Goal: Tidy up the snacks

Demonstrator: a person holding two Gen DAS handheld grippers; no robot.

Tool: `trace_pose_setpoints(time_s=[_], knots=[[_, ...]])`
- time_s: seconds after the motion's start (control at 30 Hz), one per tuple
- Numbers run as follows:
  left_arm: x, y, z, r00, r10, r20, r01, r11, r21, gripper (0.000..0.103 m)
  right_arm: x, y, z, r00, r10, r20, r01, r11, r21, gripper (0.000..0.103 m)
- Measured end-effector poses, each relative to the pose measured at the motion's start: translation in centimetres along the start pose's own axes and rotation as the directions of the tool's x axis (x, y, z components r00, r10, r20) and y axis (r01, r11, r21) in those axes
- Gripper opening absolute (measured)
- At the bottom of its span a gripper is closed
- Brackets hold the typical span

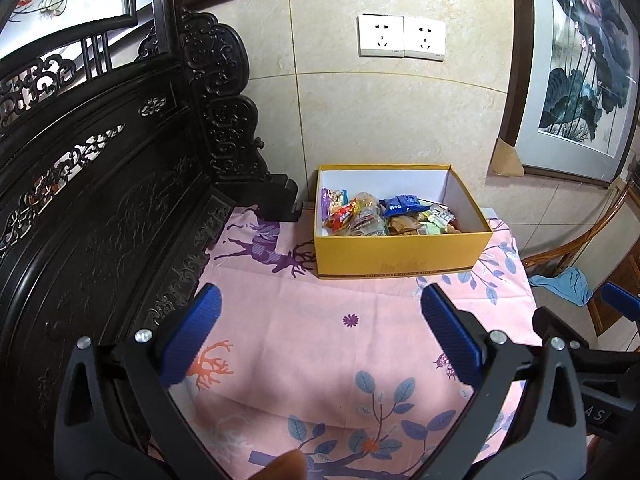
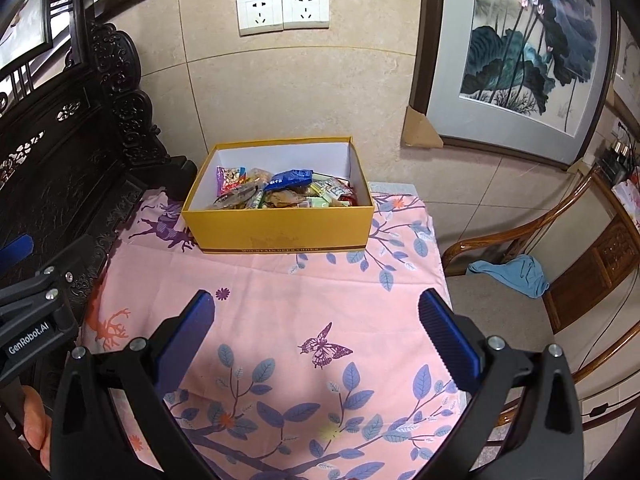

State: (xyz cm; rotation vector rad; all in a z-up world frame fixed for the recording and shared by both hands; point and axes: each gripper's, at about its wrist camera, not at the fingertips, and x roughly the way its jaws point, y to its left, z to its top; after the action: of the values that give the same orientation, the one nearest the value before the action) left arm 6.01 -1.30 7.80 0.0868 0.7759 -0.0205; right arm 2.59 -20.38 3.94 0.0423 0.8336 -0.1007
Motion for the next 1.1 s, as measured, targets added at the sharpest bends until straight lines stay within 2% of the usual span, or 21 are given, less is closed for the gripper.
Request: trace_pose_setpoints(time_s=[0.6,1.1], knots=[[0.10,-0.20,-0.26,1.000,0.010,0.007,-0.010,1.000,0.026,0.101,-0.20,0.34,0.19,1.000,0.001,-0.001,-0.001,1.000,-0.006,0.102],[0.00,0.27,-0.37,1.000,0.008,-0.001,-0.008,1.000,0.006,0.101,-0.80,0.46,0.10,1.000,0.003,0.009,-0.003,1.000,-0.006,0.102]])
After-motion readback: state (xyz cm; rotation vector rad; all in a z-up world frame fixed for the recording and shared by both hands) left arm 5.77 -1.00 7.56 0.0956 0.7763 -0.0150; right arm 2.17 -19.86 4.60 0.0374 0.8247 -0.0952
